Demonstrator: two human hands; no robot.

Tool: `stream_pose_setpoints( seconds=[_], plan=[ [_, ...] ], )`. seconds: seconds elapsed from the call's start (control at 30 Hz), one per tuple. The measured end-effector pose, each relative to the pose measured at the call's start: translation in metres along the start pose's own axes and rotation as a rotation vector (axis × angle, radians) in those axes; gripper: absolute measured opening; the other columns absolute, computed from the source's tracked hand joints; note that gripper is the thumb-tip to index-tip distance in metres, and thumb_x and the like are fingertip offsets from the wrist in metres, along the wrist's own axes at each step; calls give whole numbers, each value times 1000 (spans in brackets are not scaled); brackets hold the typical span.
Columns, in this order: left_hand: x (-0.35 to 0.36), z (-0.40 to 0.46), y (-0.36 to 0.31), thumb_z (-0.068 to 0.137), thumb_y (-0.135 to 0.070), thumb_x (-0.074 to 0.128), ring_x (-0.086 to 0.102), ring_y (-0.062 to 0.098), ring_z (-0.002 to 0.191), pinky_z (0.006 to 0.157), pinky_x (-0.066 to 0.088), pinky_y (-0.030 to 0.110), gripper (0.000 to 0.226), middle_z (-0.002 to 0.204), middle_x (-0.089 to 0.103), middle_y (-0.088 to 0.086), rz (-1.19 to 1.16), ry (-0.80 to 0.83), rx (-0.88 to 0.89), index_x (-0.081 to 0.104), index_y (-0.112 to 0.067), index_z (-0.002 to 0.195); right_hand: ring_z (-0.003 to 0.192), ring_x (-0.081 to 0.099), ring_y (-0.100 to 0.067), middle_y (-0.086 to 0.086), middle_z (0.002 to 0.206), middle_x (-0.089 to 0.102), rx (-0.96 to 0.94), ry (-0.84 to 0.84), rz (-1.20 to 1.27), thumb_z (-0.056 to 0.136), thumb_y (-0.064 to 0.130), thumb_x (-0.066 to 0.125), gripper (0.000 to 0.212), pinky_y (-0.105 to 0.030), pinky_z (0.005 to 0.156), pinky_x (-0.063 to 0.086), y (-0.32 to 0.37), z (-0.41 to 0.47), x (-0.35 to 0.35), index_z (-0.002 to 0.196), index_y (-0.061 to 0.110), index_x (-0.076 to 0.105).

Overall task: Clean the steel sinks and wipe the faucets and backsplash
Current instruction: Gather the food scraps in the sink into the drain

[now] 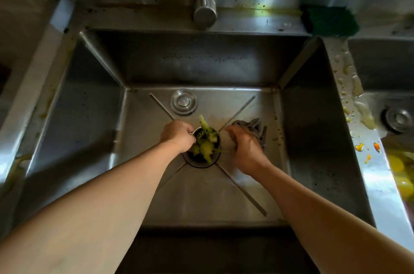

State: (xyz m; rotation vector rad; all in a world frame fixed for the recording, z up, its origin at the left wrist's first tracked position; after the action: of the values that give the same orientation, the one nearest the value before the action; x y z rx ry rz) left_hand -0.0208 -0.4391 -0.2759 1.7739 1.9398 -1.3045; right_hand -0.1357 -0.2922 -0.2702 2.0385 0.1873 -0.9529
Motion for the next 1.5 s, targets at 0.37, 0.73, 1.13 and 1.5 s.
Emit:
stream_pose_setpoints(
  seconds=[0.37,0.73,1.13,1.5],
  plan=[
    [-61,-66,-69,81,-3,70,62,11,62,41,47,13,33,91,65,7,-154,103,126,66,-11,113,124,49,-13,6,136,51,61,-75,281,55,26,91,107,-35,105,42,42,-44,-47,144,26,33],
    [-103,-133,-122,84,-7,68,62,13,62,66,55,29,20,82,66,7,-147,245,341,64,-17,101,88,68,-10,6,95,70,59,-365,519,54,27,86,54,-39,81,57,80,-98,-96,100,33,58],
    [-89,-210,-181,89,-13,64,64,8,59,61,55,27,4,73,65,1,-87,402,542,68,-14,88,100,65,-13,6,105,68,113,-591,631,39,45,85,81,-44,92,52,64,-170,-141,113,30,56],
    [-24,-270,-243,97,-24,51,64,14,86,79,48,32,19,97,63,0,27,442,590,60,-17,112,96,67,-18,6,102,68,192,-779,701,36,48,88,79,-45,91,53,-16,-252,-214,107,32,57]
  ],
)
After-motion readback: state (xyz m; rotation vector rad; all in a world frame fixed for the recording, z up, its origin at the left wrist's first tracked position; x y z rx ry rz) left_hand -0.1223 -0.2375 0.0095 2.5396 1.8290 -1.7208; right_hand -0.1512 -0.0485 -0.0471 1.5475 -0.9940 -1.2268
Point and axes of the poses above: each hand's wrist, its own z-axis towards the middle knuckle, its own x-axis out of the palm, y = z × x, the point moved 6 cm from there along z, towards the middle knuckle
